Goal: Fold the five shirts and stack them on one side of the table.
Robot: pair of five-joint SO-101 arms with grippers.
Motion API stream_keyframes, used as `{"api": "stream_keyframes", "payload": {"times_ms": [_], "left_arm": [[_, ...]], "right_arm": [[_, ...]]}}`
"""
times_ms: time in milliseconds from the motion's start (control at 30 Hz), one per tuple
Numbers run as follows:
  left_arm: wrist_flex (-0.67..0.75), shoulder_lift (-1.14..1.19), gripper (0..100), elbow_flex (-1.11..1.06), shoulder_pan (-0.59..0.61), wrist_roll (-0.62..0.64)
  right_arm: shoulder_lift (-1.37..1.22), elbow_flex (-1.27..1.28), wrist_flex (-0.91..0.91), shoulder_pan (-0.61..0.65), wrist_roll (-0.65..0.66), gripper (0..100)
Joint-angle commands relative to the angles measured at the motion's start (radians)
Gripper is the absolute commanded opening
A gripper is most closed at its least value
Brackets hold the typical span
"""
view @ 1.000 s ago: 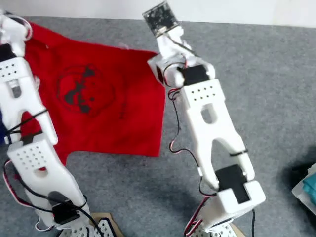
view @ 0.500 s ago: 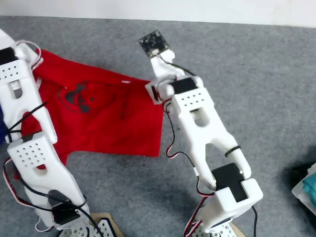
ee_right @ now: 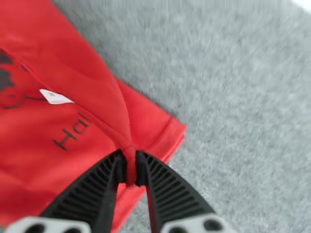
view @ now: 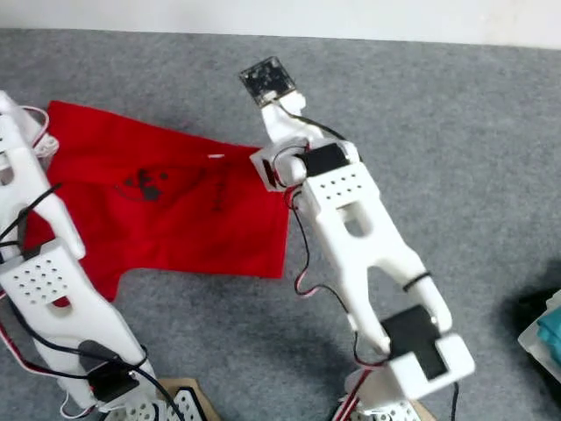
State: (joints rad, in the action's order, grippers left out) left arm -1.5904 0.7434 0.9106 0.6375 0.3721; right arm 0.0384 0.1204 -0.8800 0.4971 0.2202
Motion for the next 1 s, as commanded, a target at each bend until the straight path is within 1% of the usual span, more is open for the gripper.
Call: {"api": "stream_keyframes", "payload": {"times_ms": [0,100,200,333,467,567,733,967], "left_arm": [[-0.086,-0.061,1,0.005,0.022,-0.04],[-0.132,-0.101,1,0.004,0.036,-0.043],[-0.141,-0.133,1,0.002,0.062,-0.043],[-0.166,-0.153,1,0.001,0.101,-0.083],[-0.17,-0.15,1,-0.012,0.142,-0.097],[-0.17,-0.157,1,-0.096,0.142,-0.147],[-0.167,-0.191,1,-0.266,0.114,-0.224],[-0.141,-0.361,1,-0.484,0.079,-0.236]], "right_arm": [[0.096,-0.007,-0.064,0.045,-0.002,0.7],[0.099,-0.007,-0.12,0.077,-0.008,0.7],[0.097,0.007,-0.14,0.081,-0.008,0.7],[0.104,0.117,-0.087,0.074,-0.002,0.7],[0.105,0.222,-0.01,0.053,-0.002,0.7],[0.105,0.269,0.028,0.033,-0.002,0.7],[0.105,0.306,0.035,0.027,-0.002,0.7],[0.13,0.312,0.028,0.033,-0.008,0.7]]}}
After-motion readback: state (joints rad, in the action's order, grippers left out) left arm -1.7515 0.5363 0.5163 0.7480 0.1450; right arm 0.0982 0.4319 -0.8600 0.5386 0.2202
